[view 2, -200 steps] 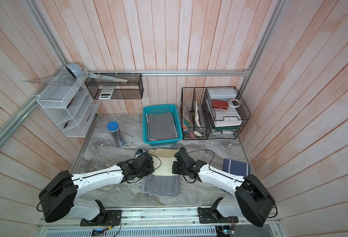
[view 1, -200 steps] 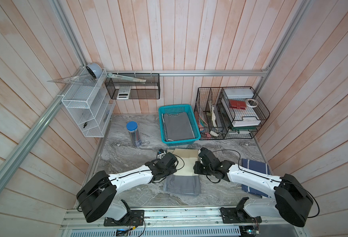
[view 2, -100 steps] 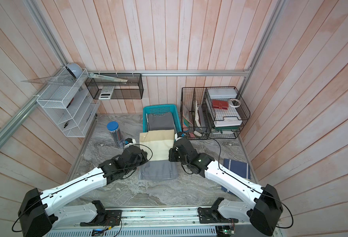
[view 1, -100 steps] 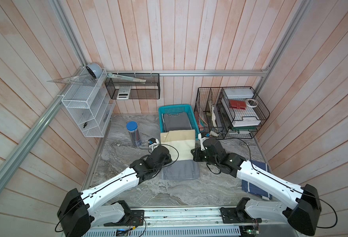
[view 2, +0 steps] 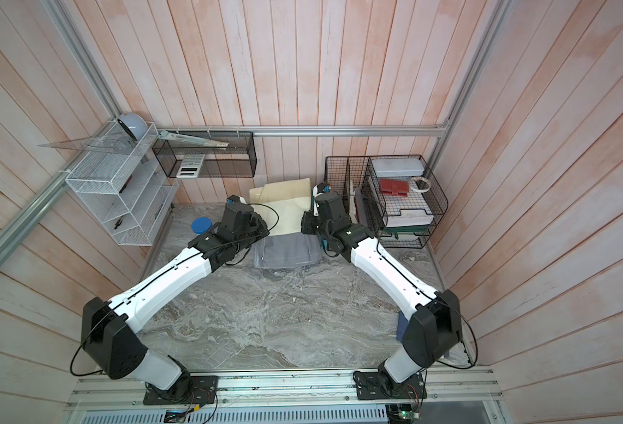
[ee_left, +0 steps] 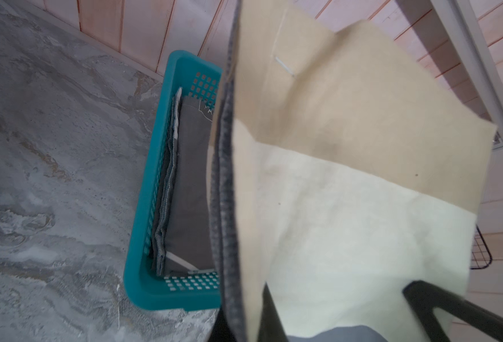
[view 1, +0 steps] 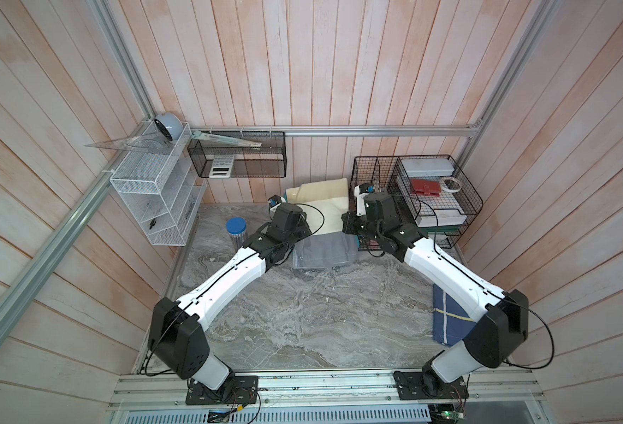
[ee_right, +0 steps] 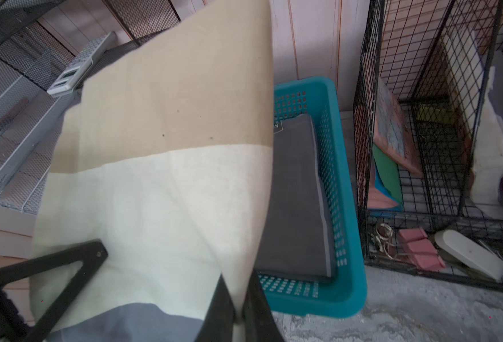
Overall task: Put the folded pillowcase in the basket
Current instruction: Place the pillowcase in the basket.
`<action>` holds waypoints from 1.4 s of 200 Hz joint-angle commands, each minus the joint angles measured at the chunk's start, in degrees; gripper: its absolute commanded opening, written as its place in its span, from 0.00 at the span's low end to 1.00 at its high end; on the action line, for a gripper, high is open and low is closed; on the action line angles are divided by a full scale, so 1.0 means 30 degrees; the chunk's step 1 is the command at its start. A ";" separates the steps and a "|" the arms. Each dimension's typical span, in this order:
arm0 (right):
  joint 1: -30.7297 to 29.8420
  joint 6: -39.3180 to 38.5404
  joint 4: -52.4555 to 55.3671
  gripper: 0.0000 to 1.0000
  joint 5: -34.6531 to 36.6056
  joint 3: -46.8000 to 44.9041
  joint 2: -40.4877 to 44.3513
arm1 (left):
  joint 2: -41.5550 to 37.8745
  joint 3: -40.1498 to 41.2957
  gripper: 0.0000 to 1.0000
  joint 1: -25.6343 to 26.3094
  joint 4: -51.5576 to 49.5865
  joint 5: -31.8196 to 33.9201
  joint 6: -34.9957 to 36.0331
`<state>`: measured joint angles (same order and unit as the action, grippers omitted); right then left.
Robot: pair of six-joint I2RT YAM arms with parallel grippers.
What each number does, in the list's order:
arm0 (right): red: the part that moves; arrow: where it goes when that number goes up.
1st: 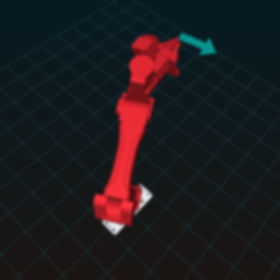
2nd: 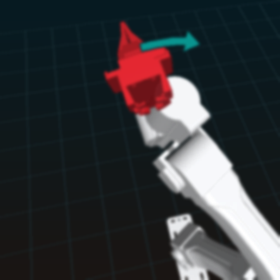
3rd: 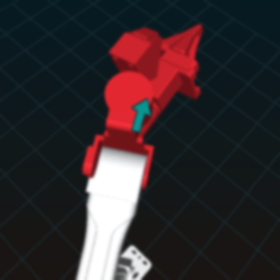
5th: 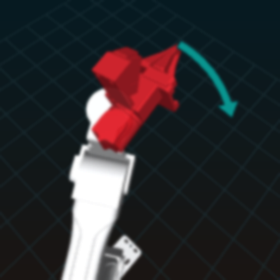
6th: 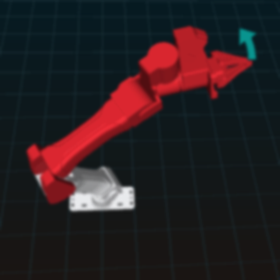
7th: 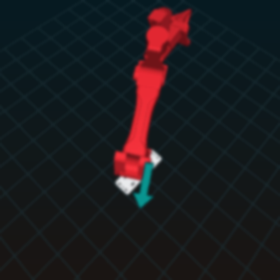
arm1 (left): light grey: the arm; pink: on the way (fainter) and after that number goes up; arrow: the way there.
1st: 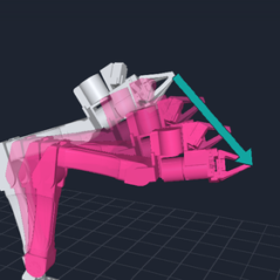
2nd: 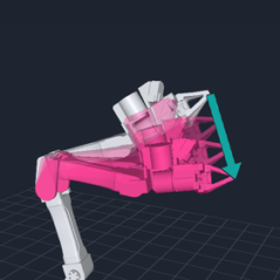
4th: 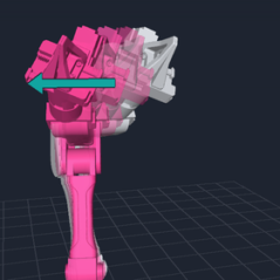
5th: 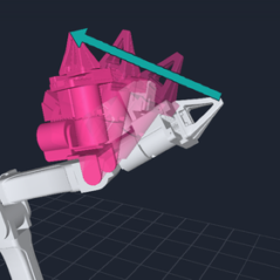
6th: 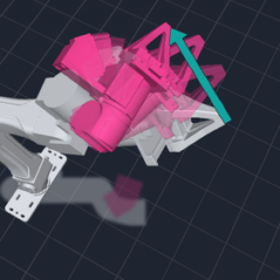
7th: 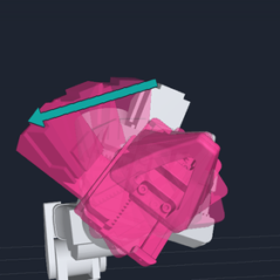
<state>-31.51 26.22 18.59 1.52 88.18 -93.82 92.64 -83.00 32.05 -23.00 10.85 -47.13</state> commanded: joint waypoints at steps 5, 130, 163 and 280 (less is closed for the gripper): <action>0.1640 -0.0652 0.1376 0.00 -0.0008 0.3274 -0.2140 | 0.2136 -0.2336 0.00 -0.1003 -0.1708 -0.0006 0.0561; 0.2549 -0.1015 0.4156 0.00 -0.1220 1.1025 -1.0603 | 0.9835 -0.9481 0.00 -0.2736 -0.4964 0.0014 0.0563; 0.2572 -0.1143 0.4220 0.00 -0.1093 1.1187 -1.1364 | 1.0840 -0.9744 0.00 -0.2778 -0.5257 -0.0129 0.0399; 0.2797 -0.1417 0.6020 0.00 -0.0648 1.4640 -1.4827 | 1.3527 -1.2287 0.03 -0.3011 -0.6563 0.0204 0.0770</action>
<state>-24.91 22.57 34.89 -4.58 128.81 -136.75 131.57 -117.56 24.56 -38.04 7.94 -46.02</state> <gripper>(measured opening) 0.091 0.103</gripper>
